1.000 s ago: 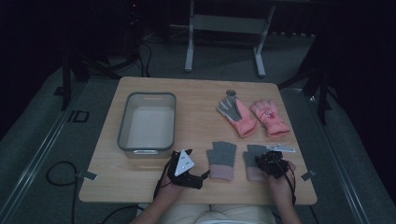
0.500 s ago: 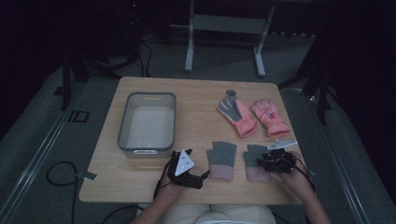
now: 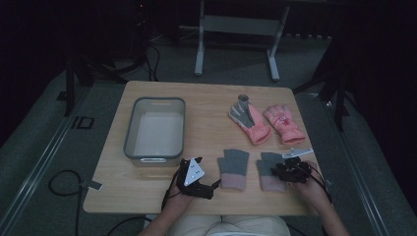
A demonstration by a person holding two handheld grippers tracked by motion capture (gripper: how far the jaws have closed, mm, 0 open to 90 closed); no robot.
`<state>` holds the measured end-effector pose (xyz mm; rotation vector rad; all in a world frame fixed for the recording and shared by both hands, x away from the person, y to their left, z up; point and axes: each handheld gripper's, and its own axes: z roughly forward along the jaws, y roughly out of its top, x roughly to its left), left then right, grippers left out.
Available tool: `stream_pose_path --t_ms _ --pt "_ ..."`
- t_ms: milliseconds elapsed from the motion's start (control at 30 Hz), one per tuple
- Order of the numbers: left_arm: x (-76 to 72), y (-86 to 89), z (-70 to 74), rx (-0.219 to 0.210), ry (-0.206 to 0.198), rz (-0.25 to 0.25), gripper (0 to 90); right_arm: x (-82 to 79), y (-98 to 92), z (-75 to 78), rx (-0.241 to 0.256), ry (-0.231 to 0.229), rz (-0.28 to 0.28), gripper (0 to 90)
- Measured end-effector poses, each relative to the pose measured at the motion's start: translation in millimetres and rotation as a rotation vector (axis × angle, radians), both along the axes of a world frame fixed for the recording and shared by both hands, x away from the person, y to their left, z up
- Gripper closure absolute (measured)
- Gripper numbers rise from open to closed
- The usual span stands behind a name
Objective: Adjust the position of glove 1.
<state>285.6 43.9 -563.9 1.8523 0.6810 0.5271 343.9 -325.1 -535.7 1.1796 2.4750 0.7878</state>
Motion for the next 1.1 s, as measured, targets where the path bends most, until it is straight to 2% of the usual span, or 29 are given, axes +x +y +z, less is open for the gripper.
stream_pose_path --t_ms 67,133,200,233,400,433,600,700,833,933,1100 --pt "0.1 0.1 0.0 -0.001 0.002 0.000 0.0 -0.6 0.1 -1.6 0.010 -0.005 -0.009 75.0" --pt "0.1 0.0 0.0 -0.001 0.001 -0.001 0.0 -2.9 3.0 -2.6 -0.003 -0.026 -0.019 81.7" --pt "0.1 0.1 0.0 -0.001 0.001 -0.002 0.0 -4.5 5.2 -2.9 -0.010 -0.035 -0.029 83.3" --pt "0.1 0.2 0.0 -0.002 0.002 -0.001 0.0 -6.7 7.9 -3.4 -0.016 -0.046 -0.058 84.4" --pt "-0.1 0.6 0.1 -0.003 -0.001 0.001 0.0 -6.7 8.5 1.1 0.015 -0.016 -0.115 85.8" --pt "-0.4 0.5 0.0 -0.003 -0.004 0.001 0.0 -8.8 8.8 10.8 0.038 -0.030 -0.143 85.9" --pt "0.3 0.9 0.0 -0.012 0.003 -0.002 0.0 -12.2 14.4 47.3 0.094 -0.087 -0.182 85.8" --pt "0.4 1.0 0.0 -0.015 0.004 -0.002 0.0 -12.1 24.6 64.1 0.109 -0.113 -0.172 85.8" --pt "0.8 1.4 0.0 -0.016 0.006 -0.003 0.0 -10.4 41.1 75.7 0.157 -0.128 -0.168 85.8" --pt "0.8 1.4 0.0 -0.017 0.007 -0.002 0.0 -11.4 60.6 80.1 0.180 -0.125 -0.141 85.8" --pt "0.3 1.1 0.0 -0.013 0.004 -0.001 0.0 -11.4 90.9 77.9 0.180 -0.103 -0.054 85.8"
